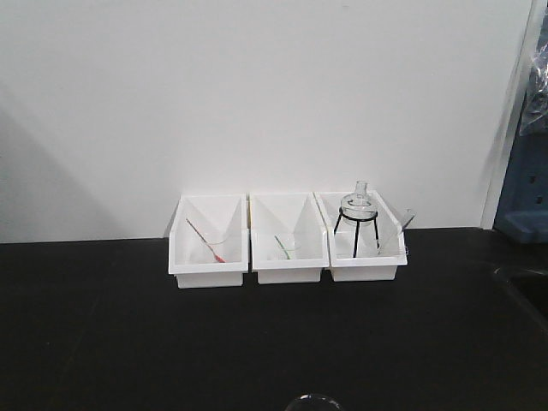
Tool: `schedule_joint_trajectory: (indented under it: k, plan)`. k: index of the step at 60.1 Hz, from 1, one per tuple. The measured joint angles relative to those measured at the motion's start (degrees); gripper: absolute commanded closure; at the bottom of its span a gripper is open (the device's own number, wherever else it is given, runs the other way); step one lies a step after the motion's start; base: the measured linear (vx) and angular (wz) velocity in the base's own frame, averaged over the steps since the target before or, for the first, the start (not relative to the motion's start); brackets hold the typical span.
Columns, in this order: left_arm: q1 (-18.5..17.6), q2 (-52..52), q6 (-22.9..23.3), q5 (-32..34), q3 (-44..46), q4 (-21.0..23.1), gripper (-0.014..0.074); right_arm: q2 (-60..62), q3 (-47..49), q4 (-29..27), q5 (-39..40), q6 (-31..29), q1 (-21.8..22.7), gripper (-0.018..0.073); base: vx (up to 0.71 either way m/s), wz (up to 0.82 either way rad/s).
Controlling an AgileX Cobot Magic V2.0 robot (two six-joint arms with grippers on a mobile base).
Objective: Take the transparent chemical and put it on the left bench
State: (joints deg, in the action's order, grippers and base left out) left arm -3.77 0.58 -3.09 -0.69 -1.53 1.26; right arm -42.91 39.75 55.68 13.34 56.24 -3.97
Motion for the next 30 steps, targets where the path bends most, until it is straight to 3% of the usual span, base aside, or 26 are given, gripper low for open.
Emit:
schedule_joint_trajectory:
  k: [4, 12, 20, 30]
  plan:
    - [0.0, 0.0, 0.0, 0.0, 0.0, 0.0, 0.06, -0.06, -0.06, -14.38, -8.14, -10.23, 0.0, 0.0567, 0.0, 0.0]
    - [0.0, 0.0, 0.0, 0.0, 0.0, 0.0, 0.06, -0.06, -0.38, -29.63, -18.84, -26.89, 0.0, 0.0567, 0.0, 0.0]
    - [0.0, 0.0, 0.0, 0.0, 0.0, 0.0, 0.06, 0.15, -0.45, -35.33, -23.85, -37.0, 0.0, 0.0567, 0.0, 0.0]
    - [0.0, 0.0, 0.0, 0.0, 0.0, 0.0, 0.06, 3.33, -1.16, -38.2, -30.08, -39.94, 0.0, 0.0567, 0.0, 0.0]
